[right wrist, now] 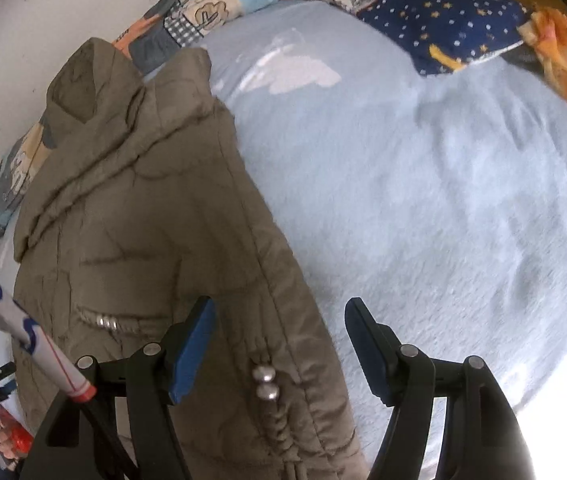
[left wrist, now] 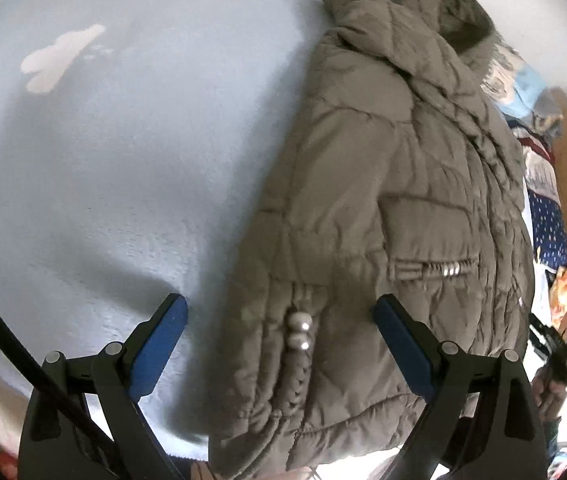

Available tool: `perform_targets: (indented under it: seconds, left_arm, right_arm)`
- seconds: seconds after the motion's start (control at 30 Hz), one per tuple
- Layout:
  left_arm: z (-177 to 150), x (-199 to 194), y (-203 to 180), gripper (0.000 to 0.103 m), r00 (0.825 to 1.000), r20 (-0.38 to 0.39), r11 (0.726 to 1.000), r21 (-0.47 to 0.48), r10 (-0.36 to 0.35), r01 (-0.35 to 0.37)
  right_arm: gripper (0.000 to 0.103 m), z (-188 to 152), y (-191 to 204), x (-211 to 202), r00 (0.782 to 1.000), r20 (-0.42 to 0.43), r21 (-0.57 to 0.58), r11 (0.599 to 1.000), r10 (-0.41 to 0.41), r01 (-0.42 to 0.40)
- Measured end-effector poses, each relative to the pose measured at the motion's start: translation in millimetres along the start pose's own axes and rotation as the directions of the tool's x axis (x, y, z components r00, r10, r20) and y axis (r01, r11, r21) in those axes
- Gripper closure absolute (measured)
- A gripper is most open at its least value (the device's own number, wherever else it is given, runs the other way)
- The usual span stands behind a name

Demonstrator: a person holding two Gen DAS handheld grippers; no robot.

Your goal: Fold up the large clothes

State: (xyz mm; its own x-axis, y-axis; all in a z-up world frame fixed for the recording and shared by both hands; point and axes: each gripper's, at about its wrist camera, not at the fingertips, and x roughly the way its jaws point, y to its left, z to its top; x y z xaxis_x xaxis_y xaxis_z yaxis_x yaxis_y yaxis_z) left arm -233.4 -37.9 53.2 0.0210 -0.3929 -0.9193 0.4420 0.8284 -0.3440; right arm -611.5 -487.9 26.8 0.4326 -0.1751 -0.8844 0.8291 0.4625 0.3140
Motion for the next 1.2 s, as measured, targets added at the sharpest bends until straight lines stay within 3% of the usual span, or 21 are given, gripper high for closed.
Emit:
perform_targets:
  seconds: [0.07,0.13,0.17,0.2,0.3,0.37,0.5,0.57,0.67,0.7,0.77,0.83,0.97,1.07,1.13,1.2]
  left_arm:
    - [-6,2,-7,0.024,0.999,0.013,0.998,0.05,0.044,-0.045]
    - [-9,1,-14,0.046,0.996,0.043,0.993,0.091,0.077,-0.08]
    - [-10,-1,-17,0.052,0.996,0.049,0.991,0.109,0.077,-0.082]
    - [-10,-3,-19,0.054,0.994,0.057,0.989,0.114,0.088,-0.094]
    - [-11,-7,-21,0.057,0.991,0.074,0.985,0.122,0.111,-0.119]
    - [-8,-13,-20,0.057,0.987,0.093,0.985,0.107,0.128,-0.138]
    - [-5,-9,-18,0.056,0.988,0.079,0.986,0.095,0.132,-0.14]
    - [-5,-16,-22,0.056,0.982,0.109,0.98,0.11,0.154,-0.166]
    - [2,-40,-37,0.051,0.944,0.236,0.955,0.132,0.229,-0.265]
    - [3,-48,-45,0.044,0.928,0.287,0.948,0.139,0.239,-0.287]
    - [5,-59,-61,0.043,0.909,0.354,0.943,0.162,0.218,-0.289]
    - [6,-59,-86,0.04,0.896,0.397,0.933,0.204,0.199,-0.298]
    - [6,-31,-149,0.031,0.872,0.454,0.89,0.3,0.182,-0.342]
    - [0,-2,-183,0.025,0.875,0.442,0.865,0.342,0.197,-0.367]
    - [-5,24,-195,0.025,0.896,0.386,0.859,0.359,0.219,-0.364]
    - [-8,55,-199,0.025,0.928,0.286,0.862,0.377,0.239,-0.338]
  right_arm:
    - [0.029,-4,1,5,1.0,-0.019,-0.004,1.0,0.015,-0.015]
    - [0.03,-7,3,8,1.0,-0.024,-0.013,1.0,0.008,-0.008]
    - [0.046,-8,5,9,1.0,-0.025,-0.021,1.0,0.008,-0.009]
    - [0.059,-11,6,9,1.0,-0.03,-0.027,1.0,0.0,-0.001]
    - [0.072,-18,13,6,1.0,-0.023,-0.037,0.999,0.001,-0.002]
    - [0.075,-26,23,4,1.0,-0.023,-0.065,0.998,0.011,-0.012]
    - [0.075,-40,36,2,0.999,-0.003,-0.111,0.993,-0.032,0.031]
    - [0.074,-38,35,2,0.999,-0.002,-0.119,0.992,-0.052,0.051]
    - [0.06,-28,26,-15,0.992,0.064,-0.073,0.991,-0.107,0.111]
    - [0.056,-26,26,-24,0.985,0.111,-0.07,0.988,-0.133,0.141]
    - [0.049,-22,34,-44,0.963,0.215,-0.085,0.98,-0.16,0.182]
    - [0.049,-17,53,-54,0.956,0.275,-0.13,0.981,-0.107,0.147]
    - [0.049,-21,107,-49,0.959,0.282,-0.268,0.961,0.008,0.071]
    - [0.042,-32,153,-29,0.968,0.25,-0.386,0.919,0.018,0.082]
    - [0.041,-41,174,-14,0.974,0.227,-0.443,0.891,0.006,0.097]
    - [0.041,-46,188,4,0.982,0.186,-0.485,0.868,-0.02,0.11]
